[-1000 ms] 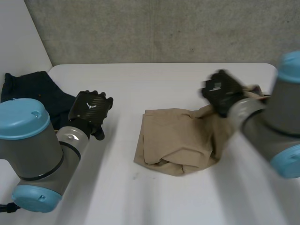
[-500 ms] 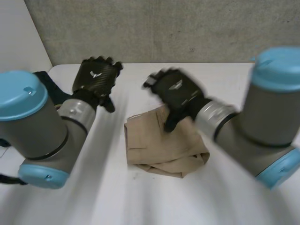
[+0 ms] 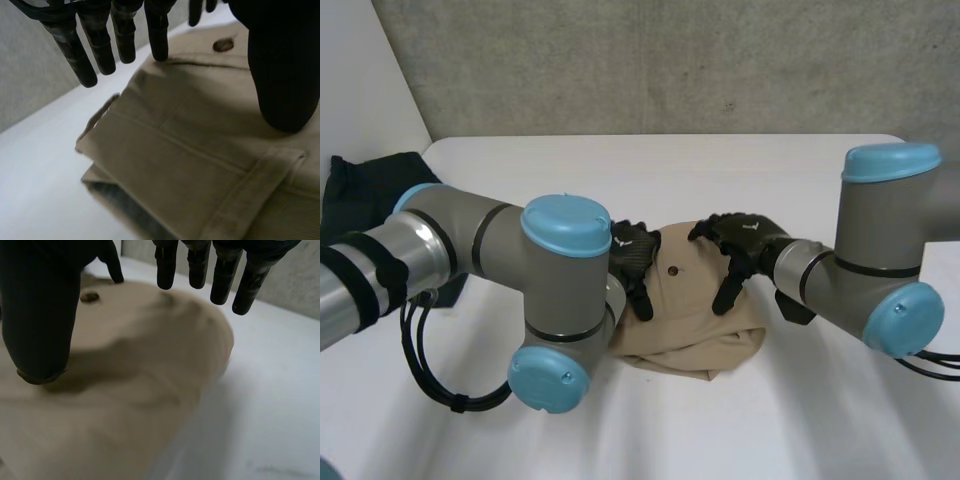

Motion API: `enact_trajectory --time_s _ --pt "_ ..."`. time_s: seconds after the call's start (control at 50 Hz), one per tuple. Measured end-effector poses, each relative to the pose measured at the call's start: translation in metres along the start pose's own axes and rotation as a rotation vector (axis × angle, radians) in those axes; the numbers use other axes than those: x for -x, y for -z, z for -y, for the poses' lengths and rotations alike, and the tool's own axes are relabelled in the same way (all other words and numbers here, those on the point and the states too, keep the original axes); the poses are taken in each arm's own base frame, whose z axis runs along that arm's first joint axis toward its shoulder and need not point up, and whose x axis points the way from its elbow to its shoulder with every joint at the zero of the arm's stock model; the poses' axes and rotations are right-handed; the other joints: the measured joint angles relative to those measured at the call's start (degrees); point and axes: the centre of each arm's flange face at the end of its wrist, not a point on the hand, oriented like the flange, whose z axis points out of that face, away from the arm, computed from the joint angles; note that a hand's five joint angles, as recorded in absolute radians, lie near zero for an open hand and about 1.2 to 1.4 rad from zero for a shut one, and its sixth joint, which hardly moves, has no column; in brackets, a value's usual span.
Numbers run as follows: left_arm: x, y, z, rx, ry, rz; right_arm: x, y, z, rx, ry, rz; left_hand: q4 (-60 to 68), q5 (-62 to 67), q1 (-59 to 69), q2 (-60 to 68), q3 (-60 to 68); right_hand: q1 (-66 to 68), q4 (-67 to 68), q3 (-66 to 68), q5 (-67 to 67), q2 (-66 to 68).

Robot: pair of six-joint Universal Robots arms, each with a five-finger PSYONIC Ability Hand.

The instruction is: Fold the laundry.

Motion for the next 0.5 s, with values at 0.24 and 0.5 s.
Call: enact_trajectory --time_s 0.24,0.5 --pt "0.002 -0.008 -0.022 0.071 -0.041 0.016 -0.004 -0.014 -0.025 0.073 0.186 -0.025 0.0 0.0 -2.2 -0.1 0.0 -2.6 0.0 -0.6 0.0 -0.9" --pt "0.007 0.005 0.015 -0.028 -0.023 -0.045 -0.009 0.007 0.004 -0.024 0.178 -0.084 -0.2 -0.2 -3.0 -0.3 -0.5 -3.1 0.0 -0.8 0.0 -1.2"
